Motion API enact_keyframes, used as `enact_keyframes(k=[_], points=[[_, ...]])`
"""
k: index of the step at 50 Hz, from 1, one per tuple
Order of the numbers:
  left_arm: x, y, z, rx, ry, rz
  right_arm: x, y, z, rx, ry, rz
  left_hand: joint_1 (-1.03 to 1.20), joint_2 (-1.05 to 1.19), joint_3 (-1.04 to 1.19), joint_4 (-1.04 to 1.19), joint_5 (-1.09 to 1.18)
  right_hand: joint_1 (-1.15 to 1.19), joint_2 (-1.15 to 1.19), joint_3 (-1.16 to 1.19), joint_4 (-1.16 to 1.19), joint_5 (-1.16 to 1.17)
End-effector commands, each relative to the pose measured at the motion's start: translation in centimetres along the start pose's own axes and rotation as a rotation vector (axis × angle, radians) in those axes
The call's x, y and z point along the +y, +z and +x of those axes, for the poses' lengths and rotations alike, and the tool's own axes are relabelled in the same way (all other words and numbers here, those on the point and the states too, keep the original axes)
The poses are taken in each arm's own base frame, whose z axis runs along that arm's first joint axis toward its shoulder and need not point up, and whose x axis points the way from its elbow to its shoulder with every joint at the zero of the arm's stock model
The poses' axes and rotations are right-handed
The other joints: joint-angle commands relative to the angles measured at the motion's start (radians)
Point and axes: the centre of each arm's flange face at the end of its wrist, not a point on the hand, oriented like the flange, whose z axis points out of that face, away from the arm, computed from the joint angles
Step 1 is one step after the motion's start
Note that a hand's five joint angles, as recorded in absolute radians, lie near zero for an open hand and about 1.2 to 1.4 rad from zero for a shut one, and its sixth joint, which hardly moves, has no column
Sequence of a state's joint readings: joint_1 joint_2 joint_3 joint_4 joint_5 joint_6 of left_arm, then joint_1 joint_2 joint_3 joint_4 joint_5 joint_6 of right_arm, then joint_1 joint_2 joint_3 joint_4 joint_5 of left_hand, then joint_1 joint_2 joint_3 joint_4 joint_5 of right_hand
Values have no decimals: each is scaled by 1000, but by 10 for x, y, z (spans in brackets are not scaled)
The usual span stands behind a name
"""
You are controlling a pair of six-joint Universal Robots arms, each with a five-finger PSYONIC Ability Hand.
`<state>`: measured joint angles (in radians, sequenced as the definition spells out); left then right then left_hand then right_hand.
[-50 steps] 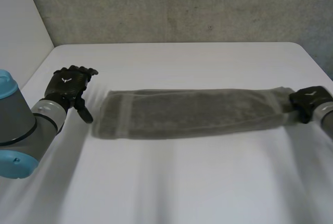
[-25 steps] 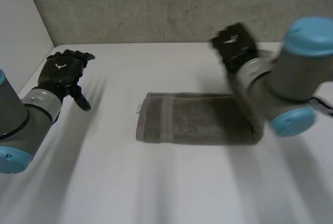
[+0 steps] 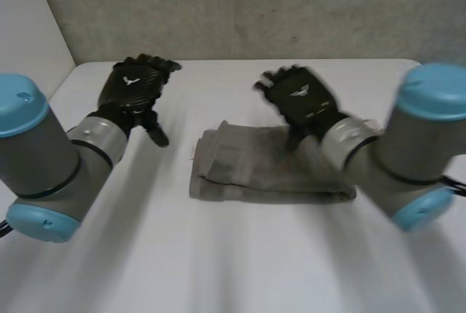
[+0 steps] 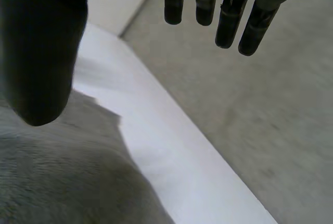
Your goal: Fold the towel.
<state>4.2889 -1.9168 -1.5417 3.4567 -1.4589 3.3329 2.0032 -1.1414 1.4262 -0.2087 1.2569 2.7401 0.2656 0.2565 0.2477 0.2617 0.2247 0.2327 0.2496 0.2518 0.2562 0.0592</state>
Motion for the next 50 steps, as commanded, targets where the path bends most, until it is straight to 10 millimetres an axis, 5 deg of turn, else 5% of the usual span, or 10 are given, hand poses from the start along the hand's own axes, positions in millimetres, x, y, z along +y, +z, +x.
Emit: enact_keyframes(k=[1, 7, 17, 21, 23, 31, 37, 38, 43, 50], points=[[-1, 2, 41, 97, -10, 14, 40, -33, 44, 130, 128, -147, -52, -43, -34, -48, -186, -58, -75, -77, -82, -59], [18, 6, 66, 106, -3, -32, 71, -48, 43, 142, 176, -253, -49, -40, -31, -45, -183, -58, -75, -77, -82, -59], [25, 5, 65, 69, -12, -62, 116, -43, 28, 100, 227, -382, -46, -37, -28, -42, -180, 295, 278, 276, 272, 294], [29, 3, 64, 65, -14, -76, 118, -40, 27, 90, 233, -402, -46, -37, -28, -42, -180, 548, 531, 529, 525, 547], [31, 0, 62, 66, -13, -89, 116, -34, 31, 90, 233, -406, -46, -37, -28, -42, -180, 1039, 1022, 1020, 1015, 1038], [16, -7, 35, 4, -18, -66, 81, -17, 51, 181, -2, -335, -49, -40, -31, -45, -183, 1164, 1147, 1145, 1140, 1163], [0, -8, 4, -79, -49, -27, 15, 5, -38, -19, -395, -121, -49, -40, -31, -45, -183, 1164, 1147, 1145, 1140, 1163], [0, -8, 4, -79, -49, -27, 15, 5, -39, -20, -396, -121, -49, -40, -31, -45, -183, 1164, 1147, 1145, 1140, 1163], [-6, -9, -29, -164, -87, -12, 24, 9, -132, -275, -681, 27, -52, -43, -34, -48, -186, 1164, 1147, 1145, 1140, 1163], [2, -12, -37, -185, -94, -37, 42, 7, -163, -435, -716, 100, -52, -43, -34, -48, -186, 1164, 1147, 1145, 1140, 1163]])
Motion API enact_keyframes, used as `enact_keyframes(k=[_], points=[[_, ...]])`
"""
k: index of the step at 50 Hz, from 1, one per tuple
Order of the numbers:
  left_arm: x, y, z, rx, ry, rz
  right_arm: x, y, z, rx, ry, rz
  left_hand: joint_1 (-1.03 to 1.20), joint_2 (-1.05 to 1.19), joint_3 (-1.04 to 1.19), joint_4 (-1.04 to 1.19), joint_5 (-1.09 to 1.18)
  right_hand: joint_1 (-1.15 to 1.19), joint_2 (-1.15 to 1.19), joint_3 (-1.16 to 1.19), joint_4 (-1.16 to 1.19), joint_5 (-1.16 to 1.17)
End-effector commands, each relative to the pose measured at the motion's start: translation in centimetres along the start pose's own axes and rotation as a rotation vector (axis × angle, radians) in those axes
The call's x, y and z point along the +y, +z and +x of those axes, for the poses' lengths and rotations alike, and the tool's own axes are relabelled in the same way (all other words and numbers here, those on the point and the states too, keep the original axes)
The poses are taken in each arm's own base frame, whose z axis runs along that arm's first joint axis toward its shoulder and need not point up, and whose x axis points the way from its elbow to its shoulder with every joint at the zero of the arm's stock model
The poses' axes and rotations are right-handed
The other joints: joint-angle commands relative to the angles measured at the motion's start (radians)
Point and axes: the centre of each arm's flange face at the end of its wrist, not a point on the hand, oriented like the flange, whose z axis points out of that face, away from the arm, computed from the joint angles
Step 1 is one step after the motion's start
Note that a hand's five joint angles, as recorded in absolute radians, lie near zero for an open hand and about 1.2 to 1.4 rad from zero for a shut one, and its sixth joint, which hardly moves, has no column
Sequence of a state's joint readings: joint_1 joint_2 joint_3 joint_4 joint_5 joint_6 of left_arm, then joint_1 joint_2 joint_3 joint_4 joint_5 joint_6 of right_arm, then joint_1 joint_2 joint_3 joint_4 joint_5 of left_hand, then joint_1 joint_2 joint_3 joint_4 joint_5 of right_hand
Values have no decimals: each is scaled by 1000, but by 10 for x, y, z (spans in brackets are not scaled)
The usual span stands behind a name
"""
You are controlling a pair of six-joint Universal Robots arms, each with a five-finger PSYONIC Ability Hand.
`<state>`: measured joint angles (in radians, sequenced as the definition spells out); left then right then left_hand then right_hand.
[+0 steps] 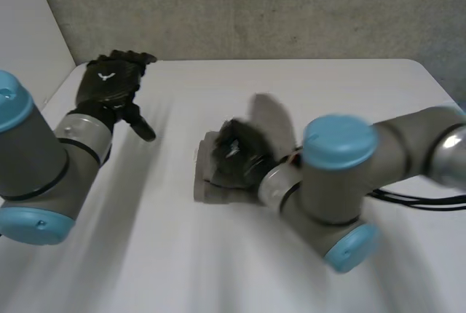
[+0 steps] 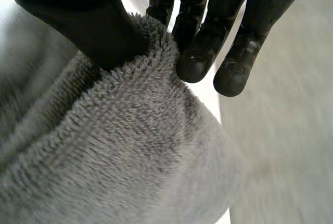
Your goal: Fold the towel.
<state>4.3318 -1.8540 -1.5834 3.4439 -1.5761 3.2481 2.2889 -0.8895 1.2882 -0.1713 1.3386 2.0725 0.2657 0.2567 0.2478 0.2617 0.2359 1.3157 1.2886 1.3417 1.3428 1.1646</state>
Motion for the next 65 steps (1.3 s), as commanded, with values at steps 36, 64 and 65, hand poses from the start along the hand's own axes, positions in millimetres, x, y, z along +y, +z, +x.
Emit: enact_keyframes(k=[36, 64, 65], points=[[71, 3, 117, 284, -27, -167, 101, -22, 64, 181, 1054, -191, -67, -58, -49, -63, -212, -1141, -1114, -1167, -1168, -1165], [-1, -7, 92, 210, -33, -98, 60, -55, 136, 395, 983, -76, -70, -61, -52, -66, -215, -1141, -1114, -1167, -1168, -1165], [-2, -7, 92, 210, -33, -97, 60, -55, 136, 396, 983, -76, -70, -61, -52, -66, -215, -1141, -1114, -1167, -1168, -1165]])
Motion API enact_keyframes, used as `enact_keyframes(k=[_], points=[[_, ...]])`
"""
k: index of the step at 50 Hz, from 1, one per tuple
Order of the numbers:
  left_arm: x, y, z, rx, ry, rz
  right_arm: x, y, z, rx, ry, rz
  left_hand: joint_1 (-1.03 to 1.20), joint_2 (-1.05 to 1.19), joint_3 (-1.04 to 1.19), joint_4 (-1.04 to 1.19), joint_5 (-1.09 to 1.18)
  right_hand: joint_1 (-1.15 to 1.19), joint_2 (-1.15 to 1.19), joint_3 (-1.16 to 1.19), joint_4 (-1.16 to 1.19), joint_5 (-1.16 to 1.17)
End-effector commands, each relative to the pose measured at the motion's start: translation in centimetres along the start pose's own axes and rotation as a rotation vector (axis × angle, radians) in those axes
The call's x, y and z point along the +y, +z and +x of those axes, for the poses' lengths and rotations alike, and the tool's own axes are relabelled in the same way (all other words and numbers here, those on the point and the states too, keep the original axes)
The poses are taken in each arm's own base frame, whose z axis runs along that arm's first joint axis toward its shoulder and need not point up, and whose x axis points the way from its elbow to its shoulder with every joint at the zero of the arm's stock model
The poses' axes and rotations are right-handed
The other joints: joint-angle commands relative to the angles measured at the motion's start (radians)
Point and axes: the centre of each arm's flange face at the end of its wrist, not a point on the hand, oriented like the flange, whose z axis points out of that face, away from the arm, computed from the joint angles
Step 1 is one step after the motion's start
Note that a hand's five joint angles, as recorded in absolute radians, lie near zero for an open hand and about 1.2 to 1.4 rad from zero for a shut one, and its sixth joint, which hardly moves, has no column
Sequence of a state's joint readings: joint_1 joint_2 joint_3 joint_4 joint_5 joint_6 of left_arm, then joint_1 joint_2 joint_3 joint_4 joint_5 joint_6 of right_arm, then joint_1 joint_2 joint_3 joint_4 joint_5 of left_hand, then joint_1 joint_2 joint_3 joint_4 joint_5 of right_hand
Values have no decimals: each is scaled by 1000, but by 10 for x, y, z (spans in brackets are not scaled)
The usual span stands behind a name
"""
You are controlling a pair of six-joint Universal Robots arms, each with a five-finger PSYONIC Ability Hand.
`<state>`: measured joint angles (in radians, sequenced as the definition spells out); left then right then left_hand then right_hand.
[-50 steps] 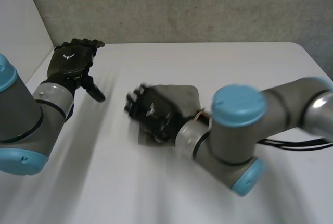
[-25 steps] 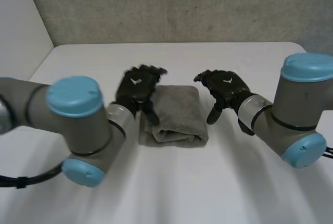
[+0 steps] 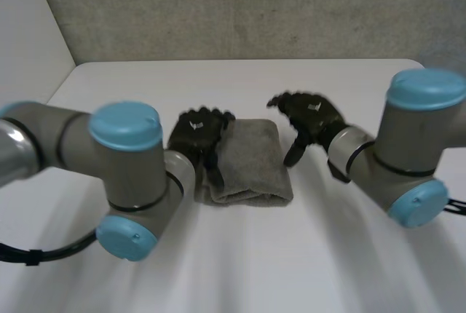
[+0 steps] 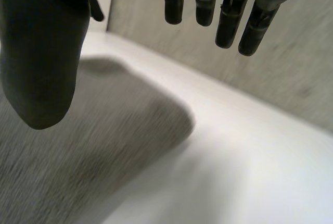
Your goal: Fold the towel.
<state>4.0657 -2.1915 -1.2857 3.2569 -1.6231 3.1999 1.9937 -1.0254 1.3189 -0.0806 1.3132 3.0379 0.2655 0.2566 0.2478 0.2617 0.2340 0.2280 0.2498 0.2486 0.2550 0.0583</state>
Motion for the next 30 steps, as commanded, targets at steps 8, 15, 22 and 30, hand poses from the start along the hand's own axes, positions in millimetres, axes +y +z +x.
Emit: enact_keyframes(k=[8, 15, 22, 30], points=[[-108, -58, -67, -179, -34, 213, -97, -68, 45, 338, -27, 231, -75, -67, -58, -72, -219, -53, -75, -74, -80, -58], [-110, -69, -83, -225, -45, 192, -94, -77, 59, 377, -14, 173, -75, -67, -58, -72, -219, -53, -75, -74, -80, -58], [-106, -72, -84, -227, -49, 174, -92, -78, 64, 390, -9, 156, -73, -64, -55, -69, -216, -53, -75, -74, -80, -58], [-103, -73, -83, -224, -51, 165, -93, -77, 63, 383, -6, 163, -75, -67, -58, -72, -219, -53, -75, -74, -80, -58]])
